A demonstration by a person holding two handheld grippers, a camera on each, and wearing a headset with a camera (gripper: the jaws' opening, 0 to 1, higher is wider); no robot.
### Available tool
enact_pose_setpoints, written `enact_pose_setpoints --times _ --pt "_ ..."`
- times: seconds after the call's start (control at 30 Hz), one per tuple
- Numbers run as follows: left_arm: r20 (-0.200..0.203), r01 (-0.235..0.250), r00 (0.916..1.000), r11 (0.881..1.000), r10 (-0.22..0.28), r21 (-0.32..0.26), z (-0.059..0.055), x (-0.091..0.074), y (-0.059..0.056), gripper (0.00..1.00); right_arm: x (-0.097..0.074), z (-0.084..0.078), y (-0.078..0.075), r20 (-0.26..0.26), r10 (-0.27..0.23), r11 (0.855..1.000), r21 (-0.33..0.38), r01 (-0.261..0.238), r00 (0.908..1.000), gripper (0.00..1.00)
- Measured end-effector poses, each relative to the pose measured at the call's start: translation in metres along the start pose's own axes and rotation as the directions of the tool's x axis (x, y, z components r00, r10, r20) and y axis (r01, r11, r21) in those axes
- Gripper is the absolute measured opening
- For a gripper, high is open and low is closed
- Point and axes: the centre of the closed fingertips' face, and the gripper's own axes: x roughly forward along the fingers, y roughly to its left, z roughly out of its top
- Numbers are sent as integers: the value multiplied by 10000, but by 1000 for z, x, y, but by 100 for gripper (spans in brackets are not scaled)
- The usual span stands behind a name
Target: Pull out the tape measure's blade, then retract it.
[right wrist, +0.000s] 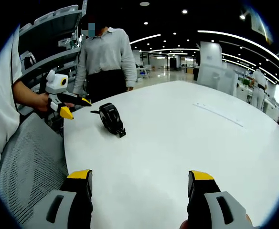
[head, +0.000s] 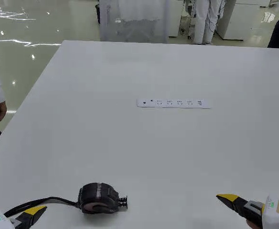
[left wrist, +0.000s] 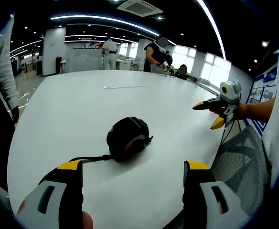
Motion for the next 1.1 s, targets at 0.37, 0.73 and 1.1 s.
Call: enact_pose_setpoints --times 0.37,0.73,1.1 --pt "-36 64 10000 9998 -64 207 -2 -10 3 86 -20 -10 -6 -94 -252 9997 37 253 9996 85" --pt "-279 222 9994 9984 -208 516 -5 -18 2 83 -35 -19 -6 -119 -445 9985 303 449 9989 85" --pt "-345 150 9993 9988 -134 464 -8 -25 6 83 -45 -24 -12 -162 -639 9972 373 645 9978 85"
